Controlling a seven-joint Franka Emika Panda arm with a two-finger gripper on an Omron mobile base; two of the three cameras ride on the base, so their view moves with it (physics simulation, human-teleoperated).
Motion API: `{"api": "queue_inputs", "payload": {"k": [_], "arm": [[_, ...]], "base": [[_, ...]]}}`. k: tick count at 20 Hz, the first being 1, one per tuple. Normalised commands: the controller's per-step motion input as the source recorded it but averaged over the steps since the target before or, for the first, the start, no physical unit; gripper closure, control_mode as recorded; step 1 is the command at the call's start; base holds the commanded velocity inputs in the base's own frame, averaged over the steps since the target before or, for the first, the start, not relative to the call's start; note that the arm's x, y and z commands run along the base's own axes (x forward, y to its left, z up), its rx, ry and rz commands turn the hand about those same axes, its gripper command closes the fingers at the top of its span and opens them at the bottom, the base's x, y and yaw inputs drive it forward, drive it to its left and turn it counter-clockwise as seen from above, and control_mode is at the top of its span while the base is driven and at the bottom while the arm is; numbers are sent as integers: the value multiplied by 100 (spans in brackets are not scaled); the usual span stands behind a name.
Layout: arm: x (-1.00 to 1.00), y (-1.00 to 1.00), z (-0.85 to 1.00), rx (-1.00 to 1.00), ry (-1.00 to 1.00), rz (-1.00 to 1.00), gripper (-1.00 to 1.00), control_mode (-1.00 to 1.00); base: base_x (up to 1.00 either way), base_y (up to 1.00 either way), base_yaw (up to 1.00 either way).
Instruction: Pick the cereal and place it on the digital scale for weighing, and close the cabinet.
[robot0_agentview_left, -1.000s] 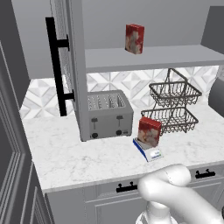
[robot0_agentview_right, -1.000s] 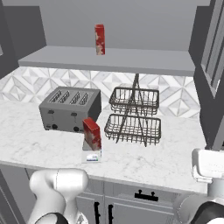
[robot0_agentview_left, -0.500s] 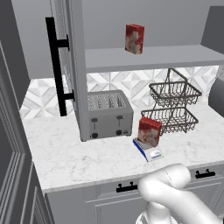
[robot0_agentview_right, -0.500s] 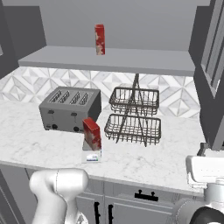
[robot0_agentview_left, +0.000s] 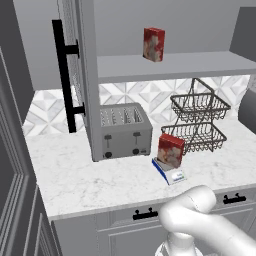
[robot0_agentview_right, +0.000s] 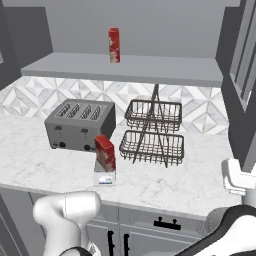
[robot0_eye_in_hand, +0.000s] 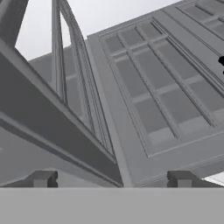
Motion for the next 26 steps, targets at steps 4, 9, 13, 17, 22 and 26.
{"api": "queue_inputs", "payload": {"k": [4, 9, 13, 17, 22, 26], "arm": [[29, -40, -1, 0, 14, 0, -100, -100], [18, -18, 7, 4, -9, 1, -100, -100], [7, 25, 8, 6, -44, 3, -100, -100], [5, 80, 37, 0, -53, 4, -100, -100], [44, 16, 83, 0, -38, 9, -100, -100], [24, 5, 79, 0, -17, 9, -100, -100]], "base": [[0, 0, 0], [0, 0, 0], [0, 0, 0], [0, 0, 0], [0, 0, 0], [0, 0, 0]]}}
